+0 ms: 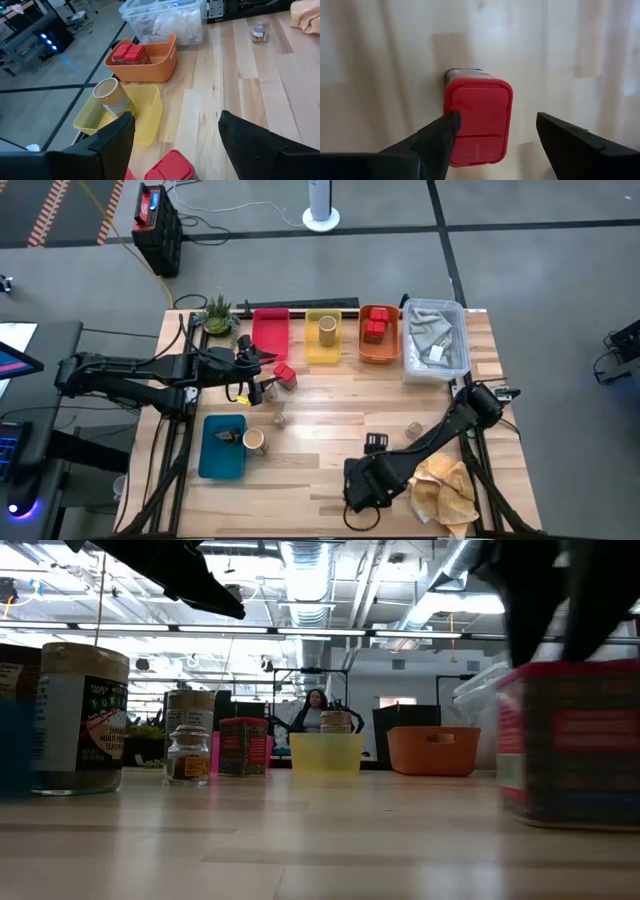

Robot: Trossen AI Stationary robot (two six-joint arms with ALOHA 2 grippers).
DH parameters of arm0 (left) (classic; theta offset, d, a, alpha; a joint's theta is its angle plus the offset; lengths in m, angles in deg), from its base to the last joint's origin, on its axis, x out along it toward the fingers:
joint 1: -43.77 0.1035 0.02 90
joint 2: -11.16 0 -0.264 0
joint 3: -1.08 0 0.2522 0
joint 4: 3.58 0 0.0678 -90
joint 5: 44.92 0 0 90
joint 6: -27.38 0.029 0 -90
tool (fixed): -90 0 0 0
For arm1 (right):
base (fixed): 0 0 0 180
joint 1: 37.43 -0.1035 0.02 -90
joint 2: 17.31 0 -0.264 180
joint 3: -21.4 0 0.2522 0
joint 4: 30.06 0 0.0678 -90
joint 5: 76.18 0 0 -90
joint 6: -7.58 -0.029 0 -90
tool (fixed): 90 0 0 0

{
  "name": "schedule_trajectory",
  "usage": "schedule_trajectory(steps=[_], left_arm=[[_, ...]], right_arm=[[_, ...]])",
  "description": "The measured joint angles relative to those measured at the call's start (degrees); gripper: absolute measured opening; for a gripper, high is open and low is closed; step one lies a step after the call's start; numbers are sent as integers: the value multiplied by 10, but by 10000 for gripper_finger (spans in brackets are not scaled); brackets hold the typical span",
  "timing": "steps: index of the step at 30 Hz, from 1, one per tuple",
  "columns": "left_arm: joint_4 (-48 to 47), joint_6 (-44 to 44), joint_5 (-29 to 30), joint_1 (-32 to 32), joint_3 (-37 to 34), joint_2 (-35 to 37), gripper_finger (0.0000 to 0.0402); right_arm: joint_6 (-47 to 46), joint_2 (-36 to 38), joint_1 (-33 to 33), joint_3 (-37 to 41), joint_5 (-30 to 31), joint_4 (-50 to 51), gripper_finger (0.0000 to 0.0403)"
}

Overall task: Sort spices by type
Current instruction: Put the red seasoning can into the orange bin

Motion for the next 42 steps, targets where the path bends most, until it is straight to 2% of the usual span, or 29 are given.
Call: schedule_trajectory(steps=[7, 12, 14, 18, 24, 28, 38, 42], left_arm=[[0, 0, 0, 0, 0, 0, 277], [-4, 0, 0, 0, 0, 0, 277], [-6, -1, 0, 0, 0, 0, 277], [-10, -15, 0, 0, 0, 0, 277], [-33, -30, 0, -7, 0, 0, 277], [-35, -36, 0, -14, 0, 0, 277], [-32, -50, -1, -16, 0, 0, 277], [-32, -52, -2, -16, 0, 0, 277]], right_arm=[[51, -3, 62, -2, 127, 73, 305], [72, 1, 94, -29, 137, 137, 305], [91, 14, 100, -29, 129, 121, 305], [103, 50, 130, -17, 55, 52, 305], [110, 73, 161, 34, 19, -65, 307], [87, 67, 168, 59, -37, -76, 316], [81, 65, 179, 78, -44, -72, 389], [93, 65, 180, 80, -46, -75, 396]])
